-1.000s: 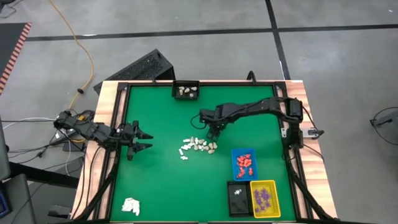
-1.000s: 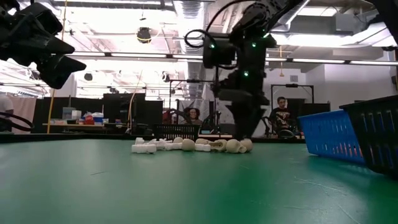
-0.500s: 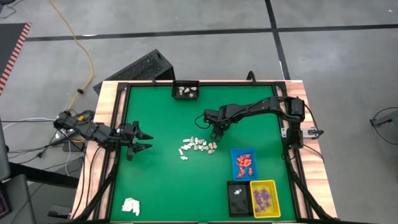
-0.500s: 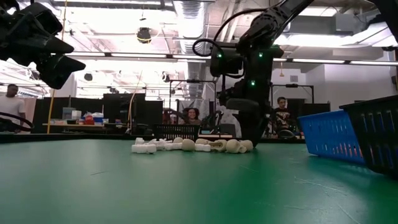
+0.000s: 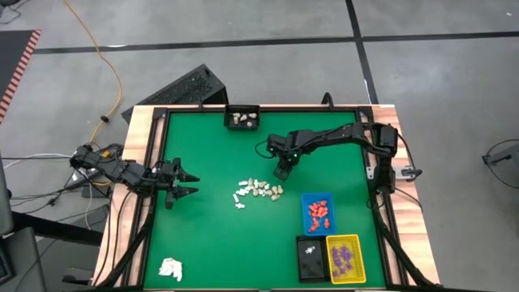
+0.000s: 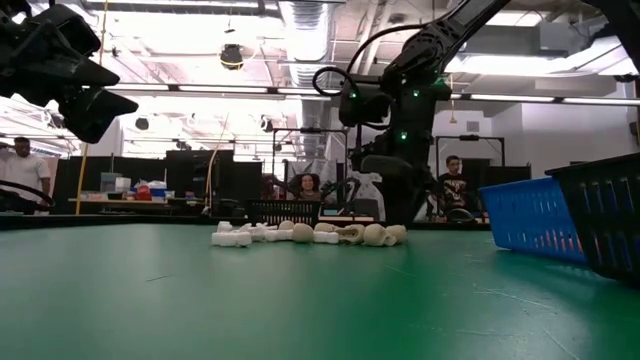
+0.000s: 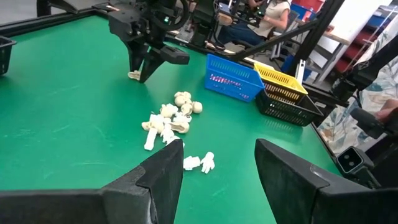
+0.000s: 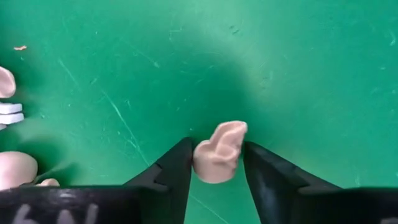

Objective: Sort Halloween decoration
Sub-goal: Put the gray skull toy into the top black bin

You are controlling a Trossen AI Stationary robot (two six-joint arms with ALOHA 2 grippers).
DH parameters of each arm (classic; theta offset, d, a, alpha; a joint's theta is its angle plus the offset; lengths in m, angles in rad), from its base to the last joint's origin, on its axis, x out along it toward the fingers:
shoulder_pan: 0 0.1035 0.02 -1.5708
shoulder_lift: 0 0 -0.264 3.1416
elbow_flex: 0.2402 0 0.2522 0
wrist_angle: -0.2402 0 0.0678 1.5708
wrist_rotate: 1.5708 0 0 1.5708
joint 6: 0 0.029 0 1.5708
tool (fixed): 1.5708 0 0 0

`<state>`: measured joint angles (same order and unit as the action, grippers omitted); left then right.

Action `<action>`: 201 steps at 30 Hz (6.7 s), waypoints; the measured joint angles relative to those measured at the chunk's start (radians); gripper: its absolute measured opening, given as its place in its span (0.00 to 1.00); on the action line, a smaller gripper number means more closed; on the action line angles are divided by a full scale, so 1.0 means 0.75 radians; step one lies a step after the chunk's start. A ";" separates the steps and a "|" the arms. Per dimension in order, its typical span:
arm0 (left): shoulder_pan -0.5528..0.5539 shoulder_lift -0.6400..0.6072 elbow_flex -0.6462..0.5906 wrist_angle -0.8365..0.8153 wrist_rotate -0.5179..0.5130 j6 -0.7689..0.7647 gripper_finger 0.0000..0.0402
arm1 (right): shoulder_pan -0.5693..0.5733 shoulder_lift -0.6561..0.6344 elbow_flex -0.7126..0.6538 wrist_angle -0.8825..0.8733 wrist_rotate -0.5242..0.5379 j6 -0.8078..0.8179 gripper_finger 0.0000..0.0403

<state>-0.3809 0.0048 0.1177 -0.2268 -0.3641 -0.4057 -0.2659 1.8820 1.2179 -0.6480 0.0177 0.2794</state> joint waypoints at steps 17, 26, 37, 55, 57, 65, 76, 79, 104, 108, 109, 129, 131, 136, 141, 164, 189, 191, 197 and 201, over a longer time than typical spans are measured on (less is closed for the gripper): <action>0.000 0.000 0.000 0.000 -0.010 0.000 0.47 | 0.021 -0.002 0.013 0.039 0.019 0.015 0.15; 0.000 0.000 0.000 -0.001 -0.014 0.012 0.47 | -0.009 0.003 0.154 0.299 0.081 0.003 0.14; 0.000 0.000 0.000 -0.001 -0.025 0.037 0.47 | -0.147 0.060 0.176 1.114 0.125 0.084 0.14; 0.000 -0.001 0.000 -0.001 -0.031 0.051 0.47 | -0.268 0.250 0.457 0.792 0.118 0.004 0.43; 0.001 -0.001 0.000 -0.001 -0.033 0.039 0.47 | -0.268 0.250 0.457 0.795 0.118 0.004 0.48; 0.000 -0.001 0.000 -0.001 -0.026 0.016 0.47 | -0.215 0.094 0.457 0.517 0.034 -0.125 0.50; 0.000 0.000 0.000 -0.002 -0.011 0.011 0.47 | 0.248 -0.431 0.079 -0.090 0.193 0.033 0.45; 0.000 -0.001 0.000 -0.002 -0.011 0.024 0.47 | 0.419 -0.541 -0.140 0.075 0.374 0.236 0.45; 0.001 0.000 -0.001 -0.001 -0.023 -0.019 0.47 | 0.543 -0.277 -0.363 0.492 0.421 0.389 0.45; 0.000 -0.001 -0.001 -0.001 -0.023 -0.012 0.47 | 0.543 -0.277 -0.364 0.489 0.418 0.403 0.45; 0.000 0.000 -0.001 -0.001 -0.023 -0.008 0.47 | 0.543 -0.277 -0.364 0.488 0.418 0.409 0.45; 0.001 -0.001 -0.001 -0.001 -0.035 0.002 0.47 | 0.525 -0.203 -0.364 0.512 0.361 0.418 0.43; 0.001 -0.001 -0.001 -0.001 -0.041 0.002 0.47 | 0.506 -0.258 -0.366 0.485 0.346 0.369 0.43; 0.001 0.000 -0.001 -0.001 -0.046 0.002 0.47 | 0.458 -0.429 -0.243 0.110 0.286 0.216 0.42; 0.001 0.000 -0.001 -0.001 -0.061 0.002 0.47 | 0.402 -0.445 -0.104 -0.201 0.148 0.118 0.42; 0.002 0.000 -0.001 0.000 -0.010 -0.031 0.47 | 0.327 -0.082 0.070 -0.471 -0.172 0.045 0.51; 0.002 0.000 -0.001 -0.002 -0.012 -0.033 0.47 | 0.329 -0.081 -0.018 -0.335 -0.162 0.084 0.50; 0.001 0.000 -0.001 -0.002 -0.012 -0.028 0.47 | 0.329 -0.081 -0.018 -0.332 -0.162 0.084 0.49; 0.002 0.000 -0.001 -0.002 -0.013 -0.024 0.47 | 0.329 -0.081 -0.017 -0.331 -0.162 0.083 0.37; 0.002 0.000 -0.001 -0.002 -0.013 -0.024 0.47 | 0.329 -0.081 -0.017 -0.330 -0.162 0.083 0.29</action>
<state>-0.3798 0.0048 0.1169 -0.2279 -0.3740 -0.4240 -0.0193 1.8214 1.2049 -0.8955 -0.1040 0.3416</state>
